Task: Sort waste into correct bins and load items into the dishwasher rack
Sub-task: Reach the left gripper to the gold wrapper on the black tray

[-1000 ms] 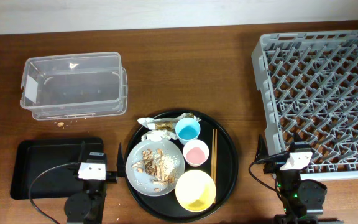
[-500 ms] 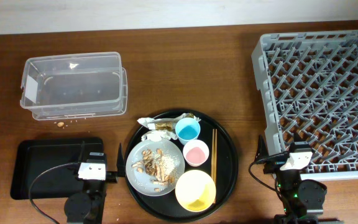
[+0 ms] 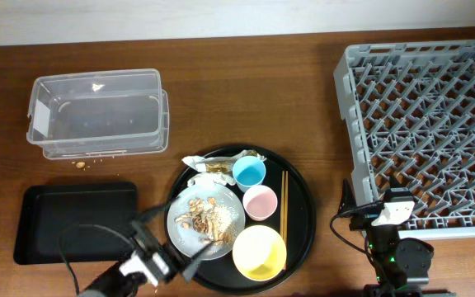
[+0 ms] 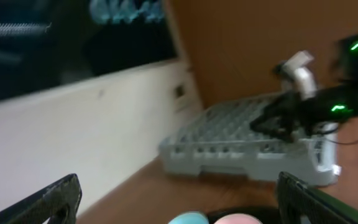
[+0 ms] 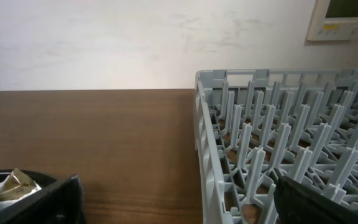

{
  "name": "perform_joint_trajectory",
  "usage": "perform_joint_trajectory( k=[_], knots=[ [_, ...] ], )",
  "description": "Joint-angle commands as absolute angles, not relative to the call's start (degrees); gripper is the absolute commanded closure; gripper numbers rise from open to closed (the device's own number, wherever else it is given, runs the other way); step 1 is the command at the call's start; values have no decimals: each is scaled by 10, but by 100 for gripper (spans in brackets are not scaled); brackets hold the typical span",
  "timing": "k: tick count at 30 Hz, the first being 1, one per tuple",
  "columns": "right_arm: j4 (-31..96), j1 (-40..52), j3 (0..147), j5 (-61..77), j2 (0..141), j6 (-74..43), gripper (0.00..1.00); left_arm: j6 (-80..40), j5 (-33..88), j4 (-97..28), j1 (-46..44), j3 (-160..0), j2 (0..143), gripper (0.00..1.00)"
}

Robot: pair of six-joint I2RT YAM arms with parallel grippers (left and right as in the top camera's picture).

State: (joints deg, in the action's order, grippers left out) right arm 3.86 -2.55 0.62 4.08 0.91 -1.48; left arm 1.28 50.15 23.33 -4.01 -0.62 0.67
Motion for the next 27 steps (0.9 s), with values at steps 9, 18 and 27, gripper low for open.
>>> perform_joint_trajectory(
  k=[9,18,27],
  knots=[
    [41,-27,3,38,4,-17,1,-124,512,199,-41,-44,15,1],
    [41,-27,3,38,4,-17,1,28,510,-172,-41,-322,262,1],
    [41,-27,3,38,4,-17,1,46,617,-257,-41,-448,467,1]
  ],
)
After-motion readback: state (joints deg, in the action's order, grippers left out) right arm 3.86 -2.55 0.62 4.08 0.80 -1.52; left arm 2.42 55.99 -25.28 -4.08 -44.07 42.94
